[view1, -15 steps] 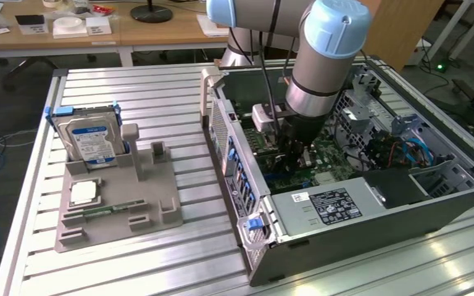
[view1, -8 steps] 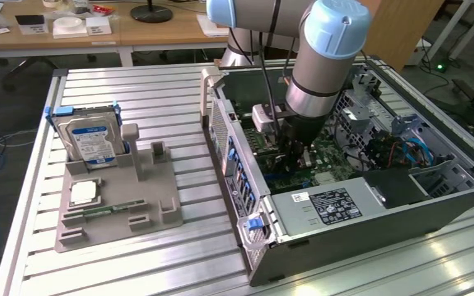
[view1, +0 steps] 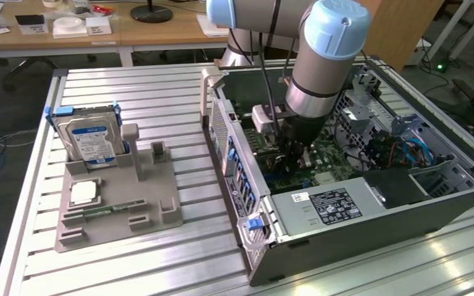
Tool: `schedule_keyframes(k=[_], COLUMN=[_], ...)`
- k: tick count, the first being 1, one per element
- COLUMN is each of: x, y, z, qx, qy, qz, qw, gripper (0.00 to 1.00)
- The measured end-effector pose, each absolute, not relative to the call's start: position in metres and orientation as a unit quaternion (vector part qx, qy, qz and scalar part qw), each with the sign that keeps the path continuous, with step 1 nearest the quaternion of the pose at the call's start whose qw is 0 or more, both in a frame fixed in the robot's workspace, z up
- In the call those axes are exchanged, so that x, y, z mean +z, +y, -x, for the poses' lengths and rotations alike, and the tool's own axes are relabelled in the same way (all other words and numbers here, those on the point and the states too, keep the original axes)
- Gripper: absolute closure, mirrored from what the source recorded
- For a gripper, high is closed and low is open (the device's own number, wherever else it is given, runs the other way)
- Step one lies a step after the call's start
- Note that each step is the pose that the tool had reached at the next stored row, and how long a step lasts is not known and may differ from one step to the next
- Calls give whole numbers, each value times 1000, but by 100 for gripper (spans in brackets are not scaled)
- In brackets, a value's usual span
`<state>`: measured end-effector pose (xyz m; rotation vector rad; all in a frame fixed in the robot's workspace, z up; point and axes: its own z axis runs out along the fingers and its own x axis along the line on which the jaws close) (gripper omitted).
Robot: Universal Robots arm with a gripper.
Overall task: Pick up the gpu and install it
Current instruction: 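Insert the gpu into the slot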
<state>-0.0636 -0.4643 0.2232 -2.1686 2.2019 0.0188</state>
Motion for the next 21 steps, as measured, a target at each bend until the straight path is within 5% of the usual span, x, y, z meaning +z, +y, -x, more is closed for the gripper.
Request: schedule_keyframes(k=[21], x=[219], y=[-464], z=[64], qx=[6], qy=[712], qz=[701], qw=[25], gripper=[72])
